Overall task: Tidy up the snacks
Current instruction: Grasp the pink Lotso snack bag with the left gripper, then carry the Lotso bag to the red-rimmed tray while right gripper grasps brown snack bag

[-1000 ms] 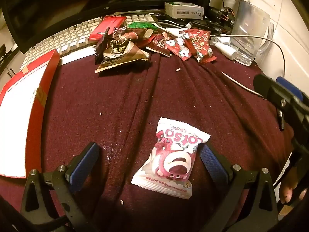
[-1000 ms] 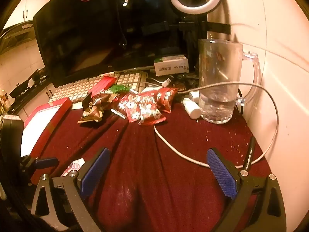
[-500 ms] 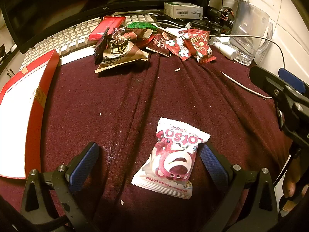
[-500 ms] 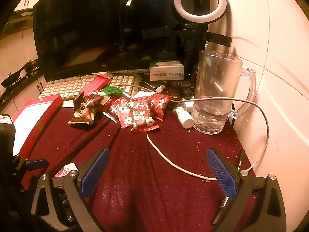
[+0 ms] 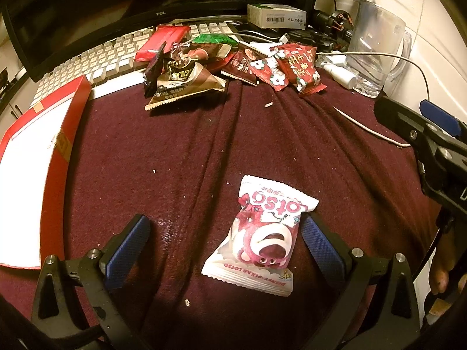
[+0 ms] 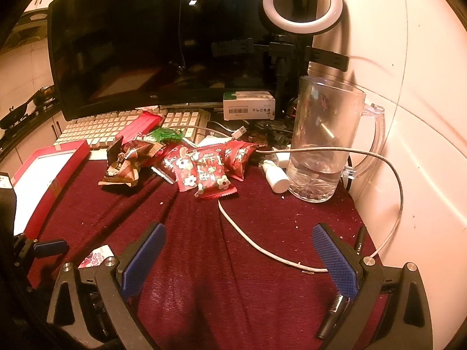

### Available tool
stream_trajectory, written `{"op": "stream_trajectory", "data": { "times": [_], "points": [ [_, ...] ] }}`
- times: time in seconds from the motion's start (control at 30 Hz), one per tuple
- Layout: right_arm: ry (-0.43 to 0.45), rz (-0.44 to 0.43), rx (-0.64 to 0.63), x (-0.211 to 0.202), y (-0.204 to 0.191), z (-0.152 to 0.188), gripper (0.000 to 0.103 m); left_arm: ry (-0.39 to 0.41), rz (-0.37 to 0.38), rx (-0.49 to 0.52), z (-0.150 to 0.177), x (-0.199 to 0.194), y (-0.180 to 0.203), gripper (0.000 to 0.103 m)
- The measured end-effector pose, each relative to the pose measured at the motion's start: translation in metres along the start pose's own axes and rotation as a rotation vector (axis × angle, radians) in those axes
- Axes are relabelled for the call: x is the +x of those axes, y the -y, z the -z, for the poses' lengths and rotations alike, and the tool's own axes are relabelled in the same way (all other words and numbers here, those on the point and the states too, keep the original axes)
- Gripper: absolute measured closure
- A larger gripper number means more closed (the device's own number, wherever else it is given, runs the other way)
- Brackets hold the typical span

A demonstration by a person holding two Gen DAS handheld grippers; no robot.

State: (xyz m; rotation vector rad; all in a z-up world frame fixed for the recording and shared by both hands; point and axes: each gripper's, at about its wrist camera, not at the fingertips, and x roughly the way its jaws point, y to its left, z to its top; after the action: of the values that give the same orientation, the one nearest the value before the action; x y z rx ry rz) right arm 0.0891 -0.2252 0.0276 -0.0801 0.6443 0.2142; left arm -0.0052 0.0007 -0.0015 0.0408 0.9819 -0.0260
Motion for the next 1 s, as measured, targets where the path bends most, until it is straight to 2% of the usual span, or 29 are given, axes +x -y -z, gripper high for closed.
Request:
{"op": "stream_trajectory", "data": {
  "times": [0.03, 0.13, 0.2, 0.3, 0.4, 0.53, 0.67, 0.8, 0.93, 1.0],
  "points": [
    [0.0, 0.001, -0.001, 0.0, 0.0, 0.0, 0.002, 0.005, 0.005, 0.001, 0.001, -0.001, 0.0, 0.003],
    [-0.003, 0.005, 0.0, 0.001, 0.0, -0.001, 0.002, 0.021, 0.012, 0.012, 0.001, -0.005, -0.003, 0.018],
    [-0.004, 0.006, 0.007, 0.001, 0.002, -0.001, 0.002, 0.027, 0.023, 0.026, 0.001, -0.009, -0.005, 0.036],
    [-0.006, 0.01, 0.023, 0.001, 0.006, -0.001, 0.002, 0.033, 0.035, 0.035, 0.001, -0.012, -0.008, 0.057],
    [-0.011, 0.009, 0.043, 0.002, 0.01, 0.0, 0.002, 0.035, 0.042, 0.037, 0.001, -0.013, -0.01, 0.065],
    [-0.017, -0.001, 0.053, 0.002, 0.01, 0.0, 0.002, 0.044, 0.059, 0.013, 0.0, -0.016, -0.017, 0.066],
    [-0.021, -0.016, 0.044, 0.004, 0.005, -0.003, 0.002, 0.087, 0.055, -0.008, -0.003, -0.027, -0.027, 0.067],
    [-0.032, -0.08, 0.025, 0.009, -0.008, -0.017, 0.002, 0.134, 0.04, -0.039, -0.01, -0.043, -0.041, 0.067],
    [-0.058, -0.156, -0.037, 0.022, -0.035, -0.041, 0.002, 0.211, -0.057, -0.061, -0.015, -0.063, -0.057, 0.068],
    [-0.066, -0.18, -0.07, 0.029, -0.047, -0.05, 0.002, 0.241, -0.068, -0.083, -0.017, -0.073, -0.07, 0.068]
  ]
}}
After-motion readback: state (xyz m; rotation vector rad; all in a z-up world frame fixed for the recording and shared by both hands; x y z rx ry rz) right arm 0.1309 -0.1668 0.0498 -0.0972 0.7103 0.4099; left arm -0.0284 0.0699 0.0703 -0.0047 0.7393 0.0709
